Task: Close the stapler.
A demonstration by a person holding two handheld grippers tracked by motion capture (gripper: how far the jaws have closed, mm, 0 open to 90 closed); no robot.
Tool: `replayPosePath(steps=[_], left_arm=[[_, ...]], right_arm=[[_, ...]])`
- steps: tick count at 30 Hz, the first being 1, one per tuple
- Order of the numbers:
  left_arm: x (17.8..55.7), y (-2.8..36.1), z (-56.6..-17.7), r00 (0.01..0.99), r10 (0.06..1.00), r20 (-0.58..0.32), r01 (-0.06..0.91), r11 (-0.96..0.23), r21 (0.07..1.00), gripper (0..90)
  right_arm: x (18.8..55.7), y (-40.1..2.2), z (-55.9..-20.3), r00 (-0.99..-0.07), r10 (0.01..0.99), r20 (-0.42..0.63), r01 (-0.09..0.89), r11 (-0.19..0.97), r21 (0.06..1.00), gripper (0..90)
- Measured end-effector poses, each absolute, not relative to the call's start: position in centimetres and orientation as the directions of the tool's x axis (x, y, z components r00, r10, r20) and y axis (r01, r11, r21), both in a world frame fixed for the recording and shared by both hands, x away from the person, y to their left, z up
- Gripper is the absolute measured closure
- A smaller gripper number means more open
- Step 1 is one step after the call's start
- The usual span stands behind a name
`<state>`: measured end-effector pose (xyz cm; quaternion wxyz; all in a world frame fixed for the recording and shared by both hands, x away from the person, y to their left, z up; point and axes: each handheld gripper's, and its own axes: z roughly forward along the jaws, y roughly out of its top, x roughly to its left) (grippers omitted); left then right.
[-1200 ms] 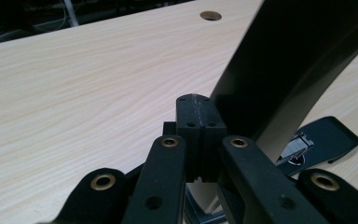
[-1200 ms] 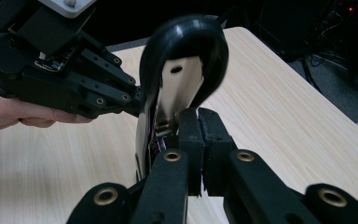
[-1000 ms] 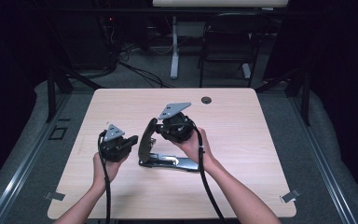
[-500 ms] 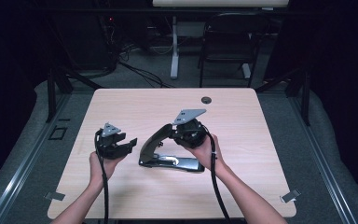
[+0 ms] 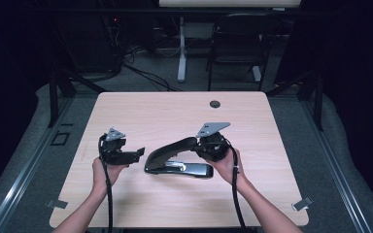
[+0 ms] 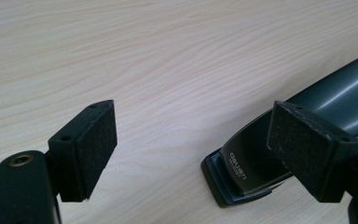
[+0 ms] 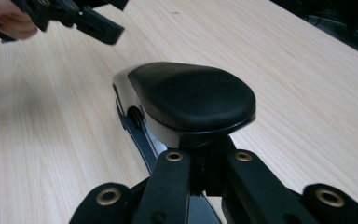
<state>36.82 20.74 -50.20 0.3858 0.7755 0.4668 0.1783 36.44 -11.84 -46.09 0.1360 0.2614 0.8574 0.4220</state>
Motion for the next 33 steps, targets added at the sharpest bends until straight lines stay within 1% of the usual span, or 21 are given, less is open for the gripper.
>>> replayPosePath(steps=[5, 10, 13, 19, 31, 33], left_arm=[[37.2, 20.5, -50.9, 0.524, 0.848, -0.076, 0.612, -0.313, 0.727, 15.8], [37.5, 20.8, -51.4, 0.519, 0.85, -0.092, 0.638, -0.314, 0.703, 13.4], [37.5, 21.0, -51.5, 0.517, 0.851, -0.094, 0.644, -0.313, 0.698, 12.1], [37.6, 21.3, -51.6, 0.517, 0.85, -0.098, 0.648, -0.314, 0.694, 11.0], [37.5, 21.5, -51.6, 0.527, 0.843, -0.104, 0.644, -0.316, 0.697, 9.8], [37.5, 21.7, -51.6, 0.53, 0.842, -0.103, 0.642, -0.319, 0.697, 9.8]], right_arm=[[36.5, -13.0, -47.5, -0.817, 0.577, 0.0, 0.362, 0.513, 0.778, 90.0], [37.1, -13.9, -48.8, -0.804, 0.595, 0.024, 0.405, 0.516, 0.755, 90.0], [37.7, -14.3, -49.6, -0.795, 0.606, 0.043, 0.428, 0.509, 0.747, 90.0], [38.1, -14.6, -51.1, -0.78, 0.626, 0.03, 0.456, 0.535, 0.711, 90.0], [38.6, -15.1, -52.8, -0.763, 0.642, 0.069, 0.529, 0.56, 0.638, 89.8], [38.7, -15.2, -52.7, -0.762, 0.647, 0.04, 0.522, 0.577, 0.628, 89.8]])
